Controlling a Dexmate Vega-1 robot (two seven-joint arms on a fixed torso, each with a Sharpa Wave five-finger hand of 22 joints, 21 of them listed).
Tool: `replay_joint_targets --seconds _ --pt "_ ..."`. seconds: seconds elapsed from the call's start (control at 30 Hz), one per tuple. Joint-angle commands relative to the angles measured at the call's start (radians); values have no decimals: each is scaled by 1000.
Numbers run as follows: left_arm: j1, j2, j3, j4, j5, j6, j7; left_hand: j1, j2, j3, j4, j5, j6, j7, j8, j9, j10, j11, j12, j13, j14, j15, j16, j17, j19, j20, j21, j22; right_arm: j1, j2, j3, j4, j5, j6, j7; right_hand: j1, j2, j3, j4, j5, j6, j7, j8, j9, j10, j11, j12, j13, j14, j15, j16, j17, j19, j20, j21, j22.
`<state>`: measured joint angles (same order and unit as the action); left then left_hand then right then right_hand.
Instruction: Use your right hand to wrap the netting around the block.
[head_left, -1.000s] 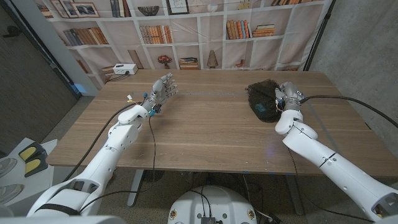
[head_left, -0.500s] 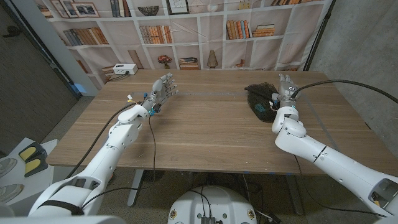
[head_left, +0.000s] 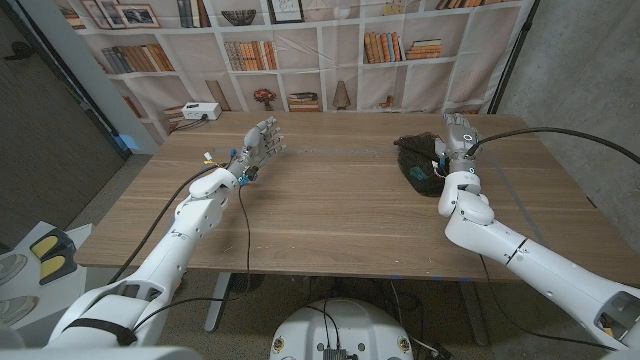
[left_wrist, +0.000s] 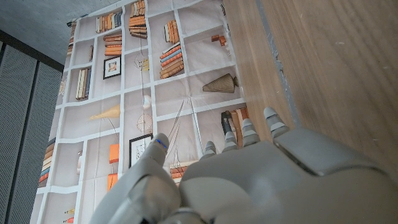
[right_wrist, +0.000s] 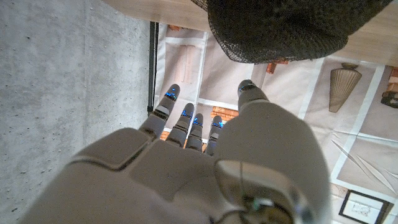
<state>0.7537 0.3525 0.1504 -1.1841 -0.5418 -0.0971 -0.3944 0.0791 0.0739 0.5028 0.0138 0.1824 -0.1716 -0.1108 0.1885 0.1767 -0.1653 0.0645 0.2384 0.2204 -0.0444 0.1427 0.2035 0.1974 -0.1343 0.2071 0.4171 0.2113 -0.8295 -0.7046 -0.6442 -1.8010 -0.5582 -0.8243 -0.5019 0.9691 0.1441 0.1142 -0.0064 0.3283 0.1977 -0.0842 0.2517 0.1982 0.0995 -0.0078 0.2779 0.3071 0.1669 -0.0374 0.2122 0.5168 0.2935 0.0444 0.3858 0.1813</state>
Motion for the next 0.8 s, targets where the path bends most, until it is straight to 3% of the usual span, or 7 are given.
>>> replay_joint_targets --seconds 0.03,0.3,0.43,0.53,0.57,0.6,0.8 --pt "-7 -5 -5 17 1 -9 -4 -3 -11 -5 0 2 -37 -2 1 4 -4 -1 -2 3 5 8 2 5 3 6 -2 6 -86 38 154 17 95 327 -137 -53 23 0 33 -17 41 -4 8 2 30 -9 13 -5 27 -45 10 -6 15 -4 5 2" --pt "-6 -4 -6 16 1 -9 -5 -4 -10 -6 1 2 -38 -1 0 4 -4 0 -2 3 4 7 2 5 3 6 -3 6 -145 67 304 48 354 640 -88 -178 22 -22 105 -54 55 5 -8 2 50 21 5 -21 38 -13 9 -20 7 11 -7 4" --pt "-1 0 -9 4 0 -7 -4 -5 -10 -6 1 3 -38 -3 0 4 -4 -1 -2 3 4 7 2 5 3 6 -3 6 -159 81 356 85 481 789 -31 -221 16 -33 125 -66 49 10 -17 2 43 37 -5 -26 32 0 7 -25 -7 21 -15 5" --pt "6 5 -12 -7 -2 -5 -4 -5 -10 -6 2 3 -37 -3 1 4 -5 0 -2 3 4 7 2 5 3 6 -3 6 -166 83 381 95 550 847 17 -247 13 -41 136 -72 44 11 -23 2 48 45 -8 -29 36 3 9 -27 -13 24 -19 5" --pt "11 8 -14 -15 -4 -4 -5 -5 -10 -6 2 3 -38 -3 0 4 -5 0 -2 3 4 7 2 5 3 6 -3 6 -169 94 398 119 612 911 54 -262 12 -45 143 -75 39 11 -26 2 51 51 -8 -31 38 4 10 -28 -12 24 -20 5" --pt "14 9 -16 -20 -5 -3 -4 -5 -10 -6 2 3 -38 -3 0 4 -5 0 -2 3 3 7 2 5 3 6 -3 6 -170 97 405 129 640 940 73 -285 12 -52 152 -80 36 16 -30 2 55 67 -11 -33 38 4 10 -31 -6 18 -19 6" --pt "31 22 -24 -45 -12 -2 -8 -6 -10 -7 2 3 -35 -3 1 4 -4 -2 -2 3 3 7 1 5 3 6 -3 6 -187 113 439 154 762 1047 159 -338 9 -66 167 -88 20 30 -41 2 52 89 -21 -40 29 17 4 -42 6 -21 -19 6"
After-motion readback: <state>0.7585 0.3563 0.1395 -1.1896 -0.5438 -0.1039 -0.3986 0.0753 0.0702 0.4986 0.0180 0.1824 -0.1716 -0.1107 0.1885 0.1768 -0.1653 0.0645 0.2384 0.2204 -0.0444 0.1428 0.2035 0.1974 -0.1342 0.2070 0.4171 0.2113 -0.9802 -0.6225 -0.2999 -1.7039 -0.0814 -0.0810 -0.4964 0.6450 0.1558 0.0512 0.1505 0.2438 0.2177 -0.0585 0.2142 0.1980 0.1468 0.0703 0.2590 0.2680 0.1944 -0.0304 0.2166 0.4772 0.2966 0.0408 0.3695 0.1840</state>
